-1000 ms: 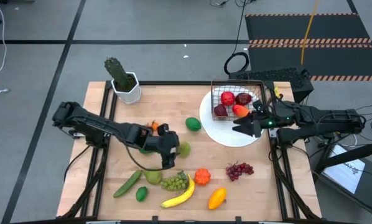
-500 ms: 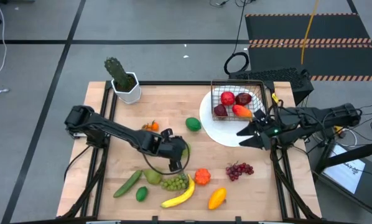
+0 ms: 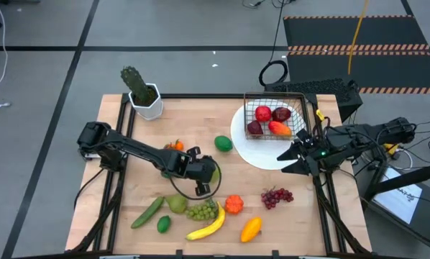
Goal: Build produce basket
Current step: Put the top green pear into the gold wire basket, then put the top right pear into the gold wire basket
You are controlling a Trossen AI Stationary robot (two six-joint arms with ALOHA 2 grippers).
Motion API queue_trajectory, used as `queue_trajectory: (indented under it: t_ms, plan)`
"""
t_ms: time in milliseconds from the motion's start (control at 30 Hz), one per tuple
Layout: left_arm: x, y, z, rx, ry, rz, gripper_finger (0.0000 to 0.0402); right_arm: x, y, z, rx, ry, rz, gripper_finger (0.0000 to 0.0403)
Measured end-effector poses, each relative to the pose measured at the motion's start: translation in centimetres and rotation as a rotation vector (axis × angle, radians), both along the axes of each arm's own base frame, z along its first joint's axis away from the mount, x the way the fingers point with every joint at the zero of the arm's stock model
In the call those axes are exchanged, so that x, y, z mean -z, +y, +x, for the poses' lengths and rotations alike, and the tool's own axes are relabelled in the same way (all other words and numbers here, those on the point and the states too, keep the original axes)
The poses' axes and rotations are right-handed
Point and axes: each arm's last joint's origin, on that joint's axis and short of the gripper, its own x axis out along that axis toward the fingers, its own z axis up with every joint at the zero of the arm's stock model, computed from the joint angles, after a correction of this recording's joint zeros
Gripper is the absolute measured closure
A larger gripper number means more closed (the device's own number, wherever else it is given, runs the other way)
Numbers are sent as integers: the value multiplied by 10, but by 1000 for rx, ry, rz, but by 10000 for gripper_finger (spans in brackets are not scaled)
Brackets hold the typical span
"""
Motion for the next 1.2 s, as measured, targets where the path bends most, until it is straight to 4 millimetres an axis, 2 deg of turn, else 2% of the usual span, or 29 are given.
queue_trajectory:
  t_ms: [267, 367, 500, 600, 767, 1033, 1200]
  plan:
    - [8, -3, 12, 16, -54, 11, 306, 0, -3, 2, 122, -3, 5, 12]
    - [7, -2, 13, 30, -69, 29, 330, 0, -5, 3, 186, -9, -3, 12]
    - [8, -2, 13, 74, -58, 37, 386, 2, -6, 7, 277, 5, -17, 12]
    - [5, -1, 13, 103, -58, 15, 394, 3, -6, 14, 360, 9, -3, 12]
    - [-20, 3, 3, 161, -108, 23, 398, 0, -4, 31, 457, -57, -36, 12]
    - [-81, 23, -23, 205, -293, 8, 400, 2, 2, 62, 549, -124, -116, 12]
    - [-101, 37, -35, 237, -348, -30, 399, 10, 6, 75, 558, -101, -95, 12]
